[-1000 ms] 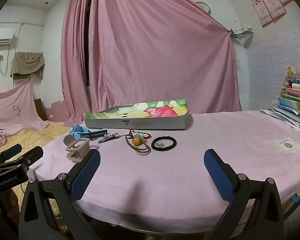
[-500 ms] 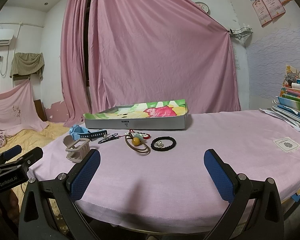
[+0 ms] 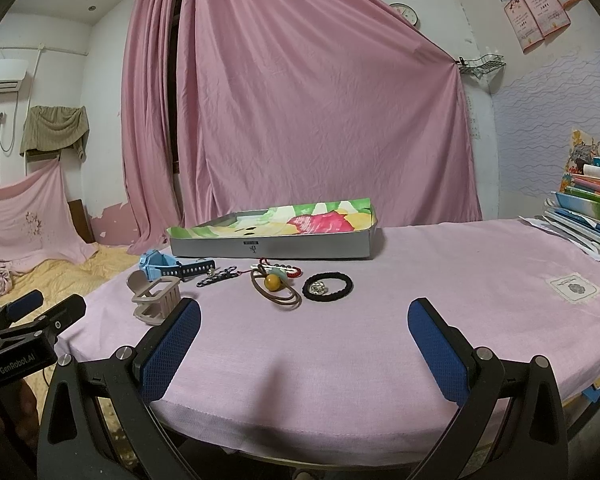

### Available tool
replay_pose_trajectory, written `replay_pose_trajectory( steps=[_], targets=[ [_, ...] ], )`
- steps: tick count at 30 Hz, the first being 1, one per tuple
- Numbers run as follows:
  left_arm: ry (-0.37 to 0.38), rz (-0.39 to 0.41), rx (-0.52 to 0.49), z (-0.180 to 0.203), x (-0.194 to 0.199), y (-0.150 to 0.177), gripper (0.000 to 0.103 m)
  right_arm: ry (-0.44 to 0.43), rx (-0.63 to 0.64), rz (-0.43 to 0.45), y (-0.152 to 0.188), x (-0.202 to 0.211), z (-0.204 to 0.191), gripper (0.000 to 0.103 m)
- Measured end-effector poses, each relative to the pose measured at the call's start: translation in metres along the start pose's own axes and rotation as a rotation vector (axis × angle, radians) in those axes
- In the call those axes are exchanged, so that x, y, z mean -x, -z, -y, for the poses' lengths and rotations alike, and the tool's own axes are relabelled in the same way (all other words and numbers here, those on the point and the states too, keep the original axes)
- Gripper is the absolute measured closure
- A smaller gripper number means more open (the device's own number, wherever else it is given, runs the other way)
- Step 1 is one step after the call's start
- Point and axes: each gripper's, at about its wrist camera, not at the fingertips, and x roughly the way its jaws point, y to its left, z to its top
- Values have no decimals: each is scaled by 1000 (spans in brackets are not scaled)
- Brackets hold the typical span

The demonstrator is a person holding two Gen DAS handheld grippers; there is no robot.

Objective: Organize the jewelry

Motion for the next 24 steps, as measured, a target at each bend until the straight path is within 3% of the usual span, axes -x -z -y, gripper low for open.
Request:
replay_pose_trajectory(
  steps=[24],
  targets=[
    [2,-2,-7,-2,1,0,0,1,-17,1,-1,2,4,1]
  ],
)
